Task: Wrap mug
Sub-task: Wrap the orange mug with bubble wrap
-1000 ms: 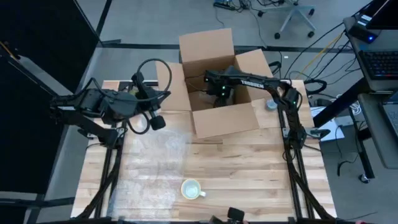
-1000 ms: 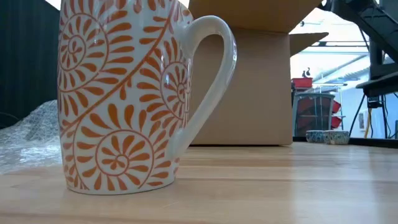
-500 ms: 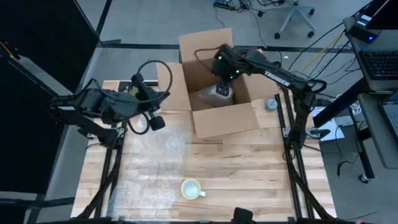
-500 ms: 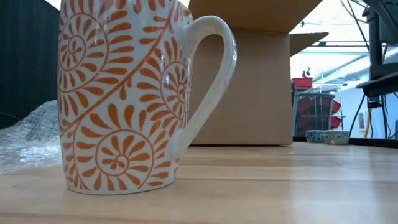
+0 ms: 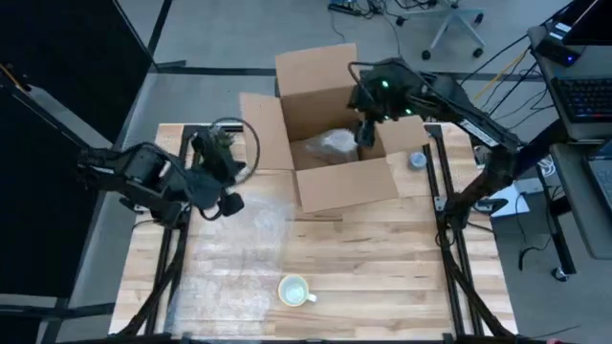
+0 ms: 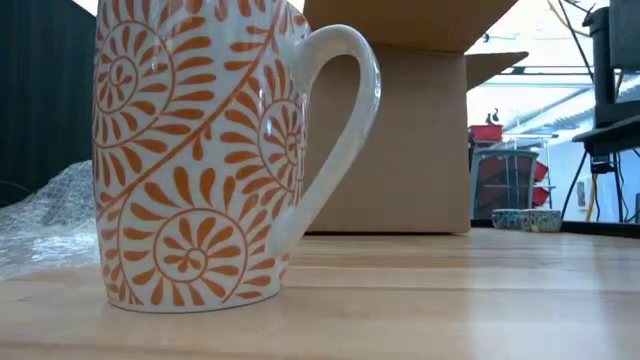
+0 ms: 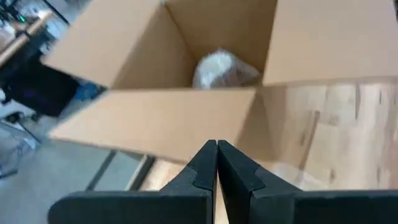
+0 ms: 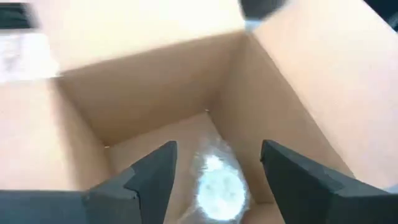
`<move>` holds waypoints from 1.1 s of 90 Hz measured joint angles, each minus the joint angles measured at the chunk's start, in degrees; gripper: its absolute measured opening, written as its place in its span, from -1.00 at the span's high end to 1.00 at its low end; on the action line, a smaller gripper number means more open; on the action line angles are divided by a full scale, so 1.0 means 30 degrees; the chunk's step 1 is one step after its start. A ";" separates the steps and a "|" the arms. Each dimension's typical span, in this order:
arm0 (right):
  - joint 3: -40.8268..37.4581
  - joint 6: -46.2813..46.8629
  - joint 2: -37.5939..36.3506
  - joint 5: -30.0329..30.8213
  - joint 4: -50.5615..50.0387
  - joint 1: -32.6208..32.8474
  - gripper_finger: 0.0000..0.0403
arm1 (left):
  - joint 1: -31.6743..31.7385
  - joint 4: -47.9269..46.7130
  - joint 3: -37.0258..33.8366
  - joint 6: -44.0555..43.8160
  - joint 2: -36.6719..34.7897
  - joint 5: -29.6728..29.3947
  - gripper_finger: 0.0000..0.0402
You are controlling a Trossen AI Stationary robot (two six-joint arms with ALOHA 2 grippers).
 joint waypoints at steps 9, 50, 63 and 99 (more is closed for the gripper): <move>0.0000 0.0024 -0.0313 -0.0013 -0.0342 0.1001 -0.08 | -0.0610 -0.0137 -0.1432 -0.1576 0.0004 0.0000 1.00; -0.5556 0.1116 -0.1602 0.0168 0.0253 0.4763 -0.08 | -0.4098 0.1005 -0.8617 -0.8573 0.0019 0.3506 1.00; -0.8187 0.2608 -0.3063 0.1275 0.0946 0.6229 -0.08 | -0.4825 0.1436 -0.9278 -0.8926 0.0019 0.3837 1.00; -1.2515 0.9372 -0.7913 0.5169 0.1529 1.1419 -0.08 | -0.5328 0.2600 -0.9278 -0.8969 0.0050 0.3861 1.00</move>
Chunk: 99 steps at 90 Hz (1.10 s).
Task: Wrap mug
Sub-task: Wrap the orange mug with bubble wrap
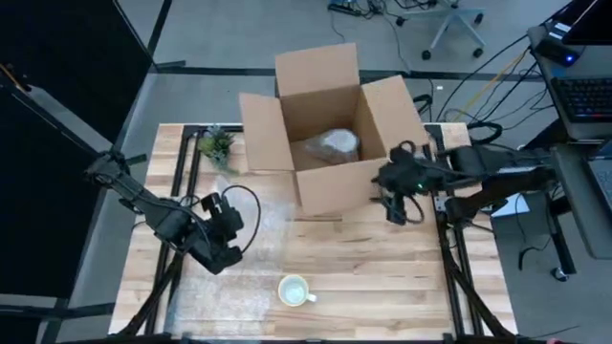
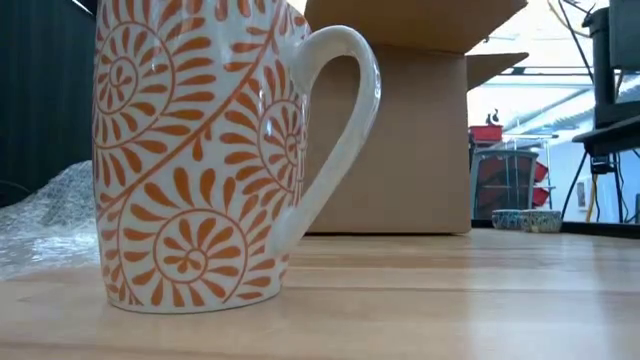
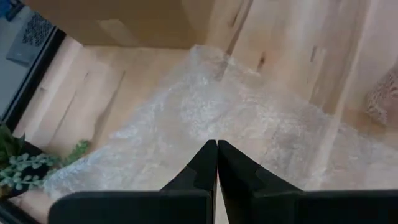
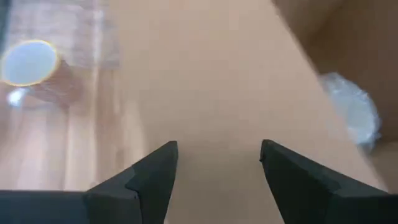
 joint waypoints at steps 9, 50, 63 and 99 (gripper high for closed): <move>-0.0961 0.1761 -0.0374 0.0840 0.0105 0.1480 -0.08 | 0.0005 0.0033 0.0000 -0.0138 0.0019 0.0007 1.00; -0.5000 0.9377 0.0493 0.2887 0.2976 0.7321 -0.08 | -0.0009 0.2517 -0.1940 -0.1064 0.0107 0.2267 1.00; -0.4985 1.0486 0.1638 0.3050 0.6648 0.9255 -0.08 | -0.0339 0.5665 -0.4148 -0.1055 0.0107 0.3884 1.00; -0.4985 0.2322 0.9072 0.2357 1.9374 0.9562 -0.08 | -0.0380 1.0905 -0.8133 -0.0910 0.0115 0.5527 0.86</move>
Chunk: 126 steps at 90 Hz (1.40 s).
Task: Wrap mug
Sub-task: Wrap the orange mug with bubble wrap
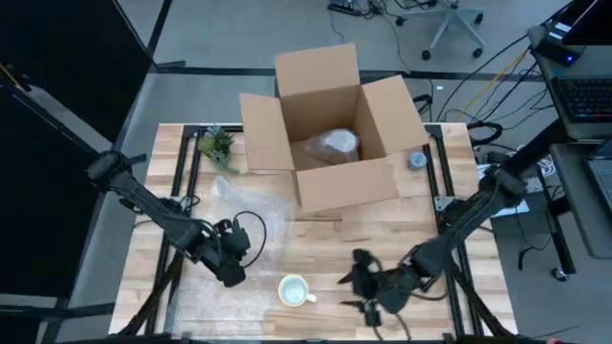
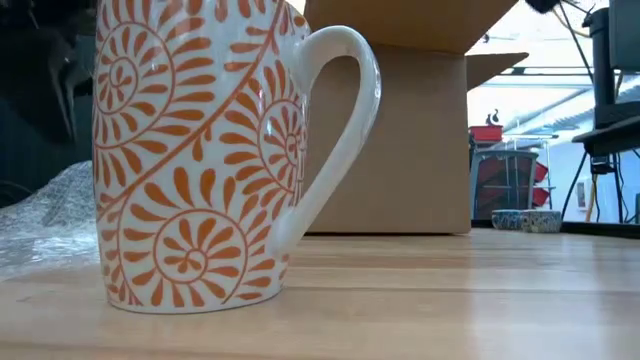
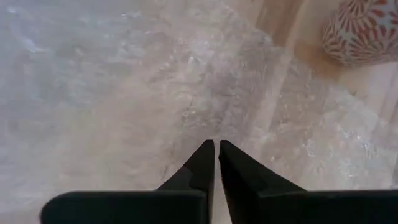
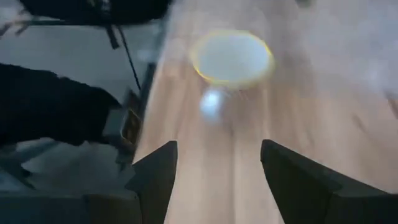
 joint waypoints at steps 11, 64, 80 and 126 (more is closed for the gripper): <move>0.1683 -0.4171 0.1810 -0.1267 0.2456 -0.0561 -0.08 | -0.0001 0.0341 -0.0398 0.0006 0.0000 0.0127 0.70; 1.6888 -0.4407 1.1232 -0.2539 -1.2321 -0.2404 -0.08 | -0.0001 0.1821 -0.0406 -0.0096 -0.0007 0.0149 0.46; 1.6917 -0.3958 1.2455 -0.2492 -1.3283 -0.2491 -0.04 | -0.0001 0.1966 -0.0406 -0.0154 -0.0007 0.0140 0.46; 1.6910 -0.2291 1.2397 -0.1918 -1.7133 -0.2407 0.94 | 0.0021 0.4392 -0.0398 0.0314 -0.0007 -0.0055 0.46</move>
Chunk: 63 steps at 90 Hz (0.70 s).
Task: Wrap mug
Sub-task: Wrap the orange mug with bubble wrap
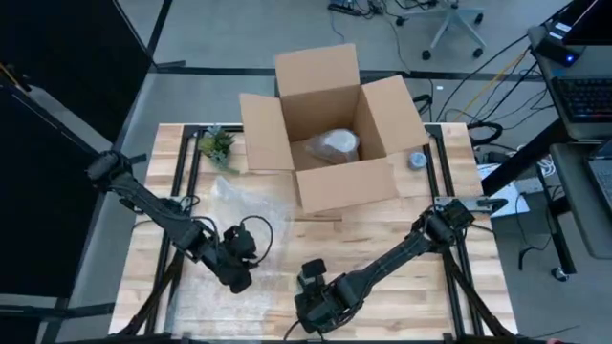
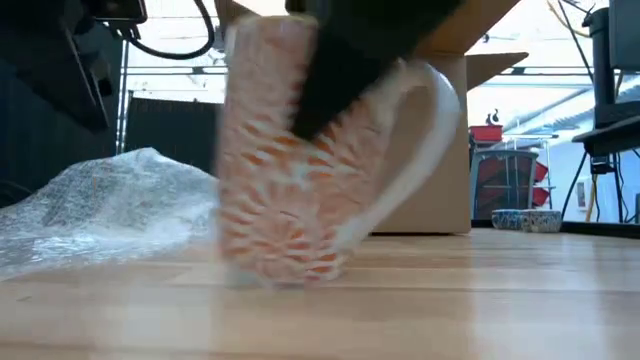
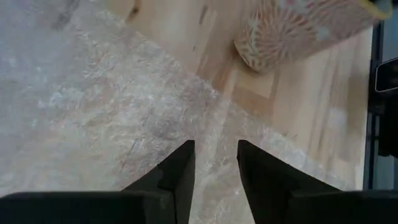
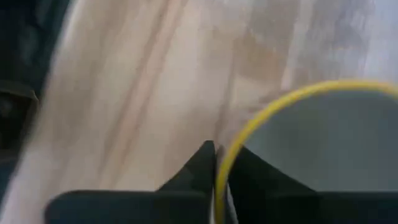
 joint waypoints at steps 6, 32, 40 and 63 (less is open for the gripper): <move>-0.0029 0.0930 -0.0517 -0.0077 -0.1282 0.0162 0.93 | 0.0000 -0.0009 0.0002 -0.0542 0.0139 -0.0144 0.46; 0.0000 0.5513 -0.2915 0.1402 -0.4977 0.2135 0.97 | 0.0164 0.0901 0.0020 -0.0963 0.5000 0.0319 0.46; 0.0000 0.6548 -0.3132 0.1541 -0.5430 0.2696 0.97 | 0.0355 0.3151 0.0080 -0.0921 0.6764 0.0908 0.46; -0.0007 0.7592 -0.3108 0.2623 -0.6036 0.3308 0.97 | 0.1686 0.8797 0.1789 0.0765 0.9294 0.2163 0.46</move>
